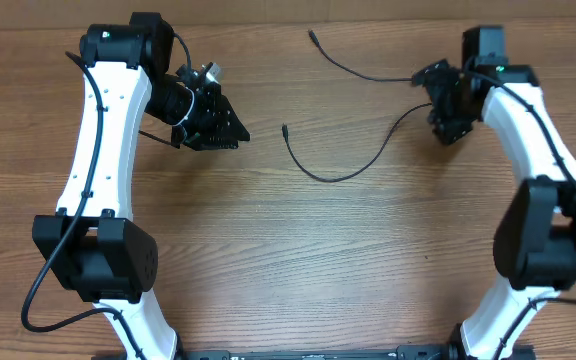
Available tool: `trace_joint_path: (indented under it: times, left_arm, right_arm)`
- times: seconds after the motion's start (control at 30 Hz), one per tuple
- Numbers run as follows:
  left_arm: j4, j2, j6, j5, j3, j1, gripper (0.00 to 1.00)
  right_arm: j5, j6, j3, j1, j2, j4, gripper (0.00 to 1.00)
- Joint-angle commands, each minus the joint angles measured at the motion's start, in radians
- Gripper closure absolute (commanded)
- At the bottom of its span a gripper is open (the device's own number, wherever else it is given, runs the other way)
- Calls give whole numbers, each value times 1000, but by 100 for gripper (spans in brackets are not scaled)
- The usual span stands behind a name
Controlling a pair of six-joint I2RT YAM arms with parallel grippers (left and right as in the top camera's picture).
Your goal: Untangle cables
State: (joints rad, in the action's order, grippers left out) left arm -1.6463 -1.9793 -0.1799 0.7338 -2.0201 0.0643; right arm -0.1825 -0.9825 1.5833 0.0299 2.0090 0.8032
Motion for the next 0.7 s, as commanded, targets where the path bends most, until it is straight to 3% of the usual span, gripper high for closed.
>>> trace_joint_path:
  times: [0.0, 0.1, 0.13, 0.17, 0.4, 0.67]
  left_arm:
    - [4, 5, 19, 18, 3, -2, 72]
    - [2, 5, 19, 18, 3, -2, 72]
    - [1, 5, 19, 18, 3, -2, 72]
    - [0, 5, 19, 18, 3, -2, 72]
    - [-2, 5, 19, 14, 3, -2, 72]
    - [-24, 5, 19, -20, 3, -2, 72]
  right_arm:
    - [-19, -17, -26, -8, 57, -51, 7]
    - [-21, -1, -26, -8, 87, -143, 42]
    - [-23, 17, -26, -8, 92, -181, 73]
    - [-31, 37, -26, -8, 93, -224, 96]
    - [-333, 204, -22, -5, 89, -523, 96]
    - [-370, 367, 124, 40, -3, -457, 96]
